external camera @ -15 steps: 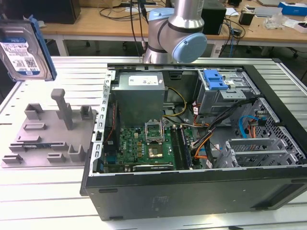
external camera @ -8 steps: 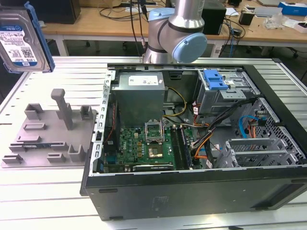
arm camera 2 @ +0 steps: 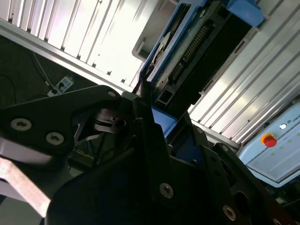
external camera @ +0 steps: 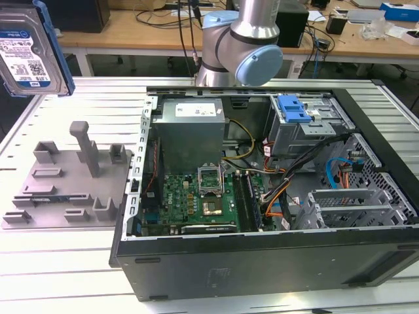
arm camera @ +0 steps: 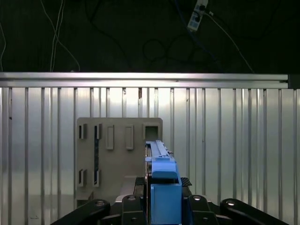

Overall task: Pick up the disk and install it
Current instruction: 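Pick up the disk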

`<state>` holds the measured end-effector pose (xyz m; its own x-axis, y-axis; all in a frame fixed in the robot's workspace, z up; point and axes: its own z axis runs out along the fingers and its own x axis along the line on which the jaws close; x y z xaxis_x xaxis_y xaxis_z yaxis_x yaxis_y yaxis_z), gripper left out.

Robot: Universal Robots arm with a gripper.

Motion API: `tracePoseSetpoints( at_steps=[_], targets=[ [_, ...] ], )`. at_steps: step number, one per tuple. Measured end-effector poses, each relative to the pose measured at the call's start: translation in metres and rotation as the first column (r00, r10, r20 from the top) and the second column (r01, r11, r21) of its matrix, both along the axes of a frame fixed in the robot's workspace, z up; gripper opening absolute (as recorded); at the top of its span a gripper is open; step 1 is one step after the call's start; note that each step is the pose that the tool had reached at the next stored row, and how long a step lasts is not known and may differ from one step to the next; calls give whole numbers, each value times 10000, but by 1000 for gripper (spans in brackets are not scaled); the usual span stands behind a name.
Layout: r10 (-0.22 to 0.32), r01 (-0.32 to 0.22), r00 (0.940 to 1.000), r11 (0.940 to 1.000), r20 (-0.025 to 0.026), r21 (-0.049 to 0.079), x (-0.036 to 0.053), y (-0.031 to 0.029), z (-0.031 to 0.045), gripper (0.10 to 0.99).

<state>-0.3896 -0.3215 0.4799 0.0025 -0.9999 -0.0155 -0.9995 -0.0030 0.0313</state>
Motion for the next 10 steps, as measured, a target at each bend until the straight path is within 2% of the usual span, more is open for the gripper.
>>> tracePoseSetpoints(
  at_steps=[2,6,8,10],
  targets=[
    [-1,1,10000,10000,-39,0,116,-54,14,369],
    [-1,1,9999,10000,-121,-3,268,-108,53,369],
    [0,0,9998,10000,-214,-9,400,-153,96,369],
    [-2,1,9997,10000,-260,-12,466,-176,114,369]
  ],
)
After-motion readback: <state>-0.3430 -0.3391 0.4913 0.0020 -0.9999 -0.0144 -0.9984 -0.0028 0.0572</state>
